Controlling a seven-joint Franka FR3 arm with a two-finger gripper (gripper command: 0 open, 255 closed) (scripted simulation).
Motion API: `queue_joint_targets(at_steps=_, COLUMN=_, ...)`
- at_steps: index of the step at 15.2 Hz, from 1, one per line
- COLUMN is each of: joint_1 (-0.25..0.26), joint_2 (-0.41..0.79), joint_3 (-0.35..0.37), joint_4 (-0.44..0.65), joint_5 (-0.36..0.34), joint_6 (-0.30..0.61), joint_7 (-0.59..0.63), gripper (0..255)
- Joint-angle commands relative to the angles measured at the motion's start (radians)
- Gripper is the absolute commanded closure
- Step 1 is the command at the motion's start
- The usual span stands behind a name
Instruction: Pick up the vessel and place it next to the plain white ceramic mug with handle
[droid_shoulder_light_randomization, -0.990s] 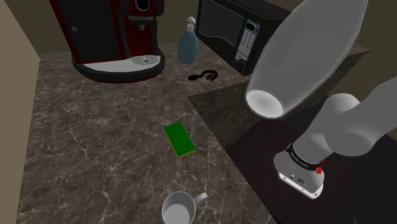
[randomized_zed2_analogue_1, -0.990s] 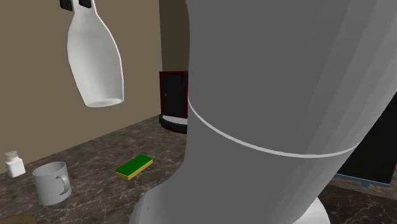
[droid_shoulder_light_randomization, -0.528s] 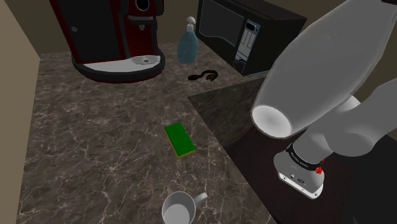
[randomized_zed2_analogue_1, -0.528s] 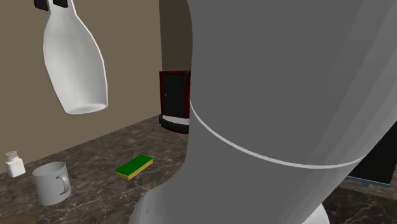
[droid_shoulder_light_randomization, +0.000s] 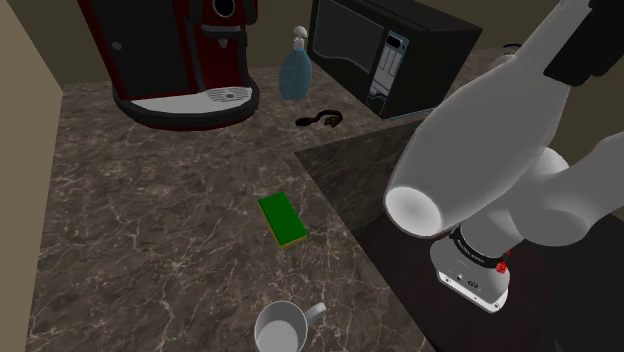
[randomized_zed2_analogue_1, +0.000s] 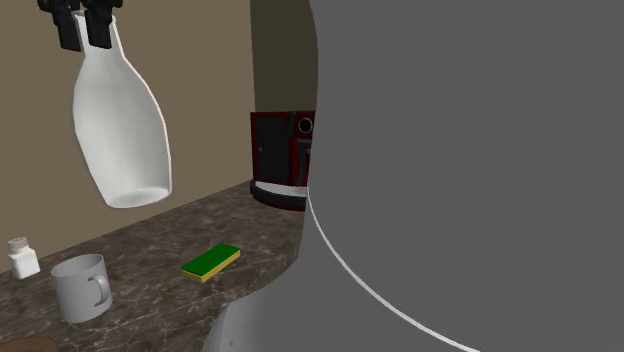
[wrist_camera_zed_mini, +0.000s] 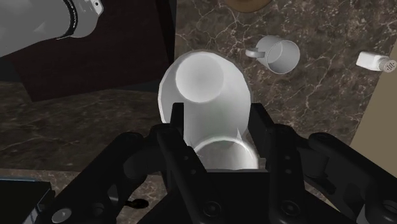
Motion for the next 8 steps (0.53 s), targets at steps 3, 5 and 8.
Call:
queue_joint_targets(at_steps=3, joint_1=0.009, joint_2=-0.047, joint_3=-0.011, joint_4=-0.101, joint_5=0.010, joint_6=0.055, joint_7=-0.023, gripper=255)
queue_joint_targets(at_steps=5, joint_1=0.013, joint_2=-0.068, joint_3=-0.014, joint_4=-0.146, joint_5=0.016, joint_6=0.080, joint_7=-0.032, gripper=255)
queue_joint_targets(at_steps=8, joint_1=0.020, joint_2=-0.097, joint_3=-0.016, joint_4=-0.212, joint_5=0.023, joint_6=0.117, joint_7=-0.044, gripper=255)
